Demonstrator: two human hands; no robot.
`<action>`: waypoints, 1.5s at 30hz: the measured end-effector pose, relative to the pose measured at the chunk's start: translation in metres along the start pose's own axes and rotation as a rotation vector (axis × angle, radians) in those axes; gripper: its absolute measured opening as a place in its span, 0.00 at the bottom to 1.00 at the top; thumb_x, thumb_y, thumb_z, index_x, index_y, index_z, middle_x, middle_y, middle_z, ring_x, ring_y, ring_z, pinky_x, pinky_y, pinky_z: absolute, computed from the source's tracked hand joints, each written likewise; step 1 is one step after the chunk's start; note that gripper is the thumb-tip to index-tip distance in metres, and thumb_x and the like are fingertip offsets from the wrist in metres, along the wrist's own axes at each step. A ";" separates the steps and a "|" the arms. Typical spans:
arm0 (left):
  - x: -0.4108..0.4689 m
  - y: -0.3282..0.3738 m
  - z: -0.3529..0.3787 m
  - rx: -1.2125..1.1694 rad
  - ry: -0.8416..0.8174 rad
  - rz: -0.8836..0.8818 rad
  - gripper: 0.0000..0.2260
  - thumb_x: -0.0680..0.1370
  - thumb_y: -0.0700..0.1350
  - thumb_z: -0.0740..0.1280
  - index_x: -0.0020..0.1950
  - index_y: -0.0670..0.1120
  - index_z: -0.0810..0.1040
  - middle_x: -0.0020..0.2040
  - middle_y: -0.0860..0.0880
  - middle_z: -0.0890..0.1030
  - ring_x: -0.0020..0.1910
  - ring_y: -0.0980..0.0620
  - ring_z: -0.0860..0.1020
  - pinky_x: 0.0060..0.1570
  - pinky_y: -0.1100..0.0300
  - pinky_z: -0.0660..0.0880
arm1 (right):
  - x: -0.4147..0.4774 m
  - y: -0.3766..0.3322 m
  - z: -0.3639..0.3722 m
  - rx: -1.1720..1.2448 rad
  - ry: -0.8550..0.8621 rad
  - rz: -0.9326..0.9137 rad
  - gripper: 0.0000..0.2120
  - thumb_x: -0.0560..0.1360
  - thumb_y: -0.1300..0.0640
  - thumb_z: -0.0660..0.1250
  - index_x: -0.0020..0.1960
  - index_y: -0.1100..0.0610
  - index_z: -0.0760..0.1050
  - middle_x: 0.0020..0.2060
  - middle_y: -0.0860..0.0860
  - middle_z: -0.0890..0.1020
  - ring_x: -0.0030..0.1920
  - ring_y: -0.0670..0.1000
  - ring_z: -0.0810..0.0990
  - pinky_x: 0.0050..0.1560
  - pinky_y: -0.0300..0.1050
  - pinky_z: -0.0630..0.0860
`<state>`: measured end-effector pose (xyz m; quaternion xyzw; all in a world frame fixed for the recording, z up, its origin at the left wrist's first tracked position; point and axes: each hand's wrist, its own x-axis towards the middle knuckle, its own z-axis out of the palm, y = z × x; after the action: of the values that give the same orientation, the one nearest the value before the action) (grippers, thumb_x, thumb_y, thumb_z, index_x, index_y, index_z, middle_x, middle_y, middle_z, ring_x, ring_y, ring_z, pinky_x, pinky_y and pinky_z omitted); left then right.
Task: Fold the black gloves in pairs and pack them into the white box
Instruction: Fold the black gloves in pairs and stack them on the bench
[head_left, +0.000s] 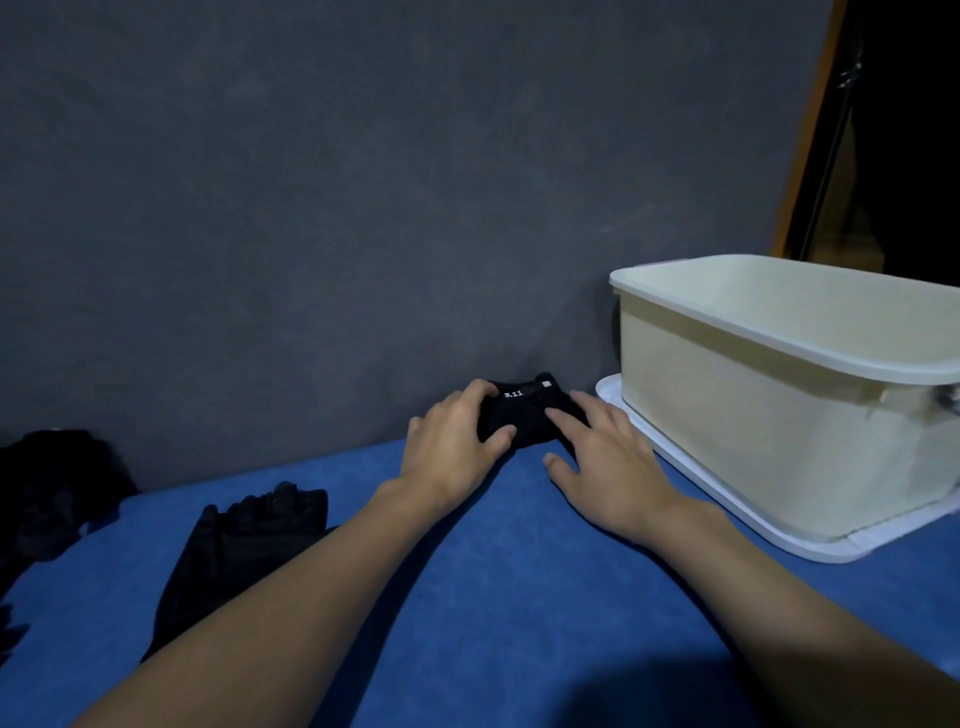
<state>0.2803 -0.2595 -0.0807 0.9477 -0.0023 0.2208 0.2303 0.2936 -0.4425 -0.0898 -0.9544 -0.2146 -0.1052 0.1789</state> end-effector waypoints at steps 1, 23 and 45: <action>0.001 0.000 0.000 0.000 0.000 -0.004 0.19 0.78 0.55 0.67 0.68 0.53 0.70 0.59 0.52 0.79 0.59 0.51 0.77 0.62 0.44 0.71 | 0.001 0.000 0.000 0.007 -0.011 0.001 0.27 0.80 0.45 0.57 0.77 0.47 0.56 0.78 0.49 0.52 0.76 0.54 0.50 0.75 0.56 0.54; -0.091 -0.019 -0.121 0.038 0.057 -0.072 0.16 0.77 0.57 0.69 0.63 0.52 0.75 0.54 0.55 0.78 0.55 0.54 0.77 0.58 0.49 0.76 | -0.042 -0.082 -0.029 0.087 0.001 -0.227 0.24 0.79 0.47 0.59 0.73 0.47 0.63 0.76 0.50 0.53 0.76 0.52 0.48 0.73 0.56 0.52; -0.280 -0.142 -0.308 0.448 0.254 -0.292 0.07 0.77 0.53 0.69 0.53 0.55 0.80 0.54 0.59 0.78 0.54 0.54 0.75 0.61 0.54 0.66 | -0.090 -0.348 0.026 0.399 -0.219 -0.681 0.16 0.78 0.46 0.62 0.65 0.46 0.72 0.60 0.42 0.75 0.64 0.45 0.68 0.67 0.47 0.61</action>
<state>-0.0862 -0.0252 -0.0148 0.9301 0.2118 0.2972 0.0430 0.0614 -0.1724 -0.0352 -0.7809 -0.5523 -0.0128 0.2916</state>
